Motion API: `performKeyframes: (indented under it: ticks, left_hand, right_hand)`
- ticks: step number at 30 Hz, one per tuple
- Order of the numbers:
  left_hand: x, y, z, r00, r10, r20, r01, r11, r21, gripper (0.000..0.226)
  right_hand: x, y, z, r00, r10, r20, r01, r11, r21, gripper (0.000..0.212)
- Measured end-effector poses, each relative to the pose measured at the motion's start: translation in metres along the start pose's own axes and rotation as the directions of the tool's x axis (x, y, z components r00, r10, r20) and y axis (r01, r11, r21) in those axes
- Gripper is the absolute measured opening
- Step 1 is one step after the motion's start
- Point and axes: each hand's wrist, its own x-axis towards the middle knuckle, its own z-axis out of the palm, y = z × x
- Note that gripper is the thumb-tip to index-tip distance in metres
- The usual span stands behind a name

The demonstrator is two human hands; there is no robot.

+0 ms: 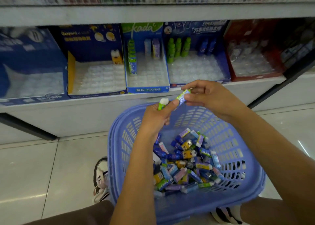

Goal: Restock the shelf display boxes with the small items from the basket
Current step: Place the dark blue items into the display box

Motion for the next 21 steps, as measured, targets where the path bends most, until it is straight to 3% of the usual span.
performKeyframes:
  ticks: [4,6,8,11,14,17,21]
  left_hand:
    - [-0.003,0.027,-0.005,0.966,0.179,-0.187,-0.174,0.984,0.046,0.032]
    - [-0.003,0.036,-0.010,0.967,0.152,-0.206,-0.167,0.985,-0.054,0.036]
    - [-0.002,0.041,-0.018,0.984,0.045,-0.171,-0.091,0.960,-0.266,0.045]
    - [-0.002,0.046,-0.029,0.994,-0.055,-0.089,0.000,0.854,-0.520,0.053]
    - [-0.002,0.047,-0.037,0.991,-0.079,-0.107,0.003,0.816,-0.578,0.049]
    - [-0.003,0.048,-0.045,0.984,-0.074,-0.164,-0.044,0.787,-0.615,0.045]
    - [-0.002,0.049,-0.057,0.967,-0.057,-0.250,-0.128,0.737,-0.664,0.043]
  right_hand:
    - [0.024,-0.021,0.015,0.989,0.003,-0.145,0.018,0.989,0.147,0.011]
    - [0.044,-0.035,0.019,0.959,-0.104,-0.263,0.116,0.993,0.031,0.012]
    - [0.067,-0.049,0.022,0.902,-0.265,-0.340,0.215,0.960,-0.177,0.013]
    - [0.105,-0.070,0.031,0.851,-0.442,-0.282,0.312,0.859,-0.406,0.020]
    - [0.136,-0.084,0.047,0.887,-0.406,-0.218,0.229,0.799,-0.557,0.021]
    - [0.145,-0.090,0.061,0.915,-0.354,-0.193,0.253,0.878,-0.406,0.014]
    - [0.130,-0.078,0.065,0.886,-0.450,-0.114,0.391,0.855,-0.340,0.013]
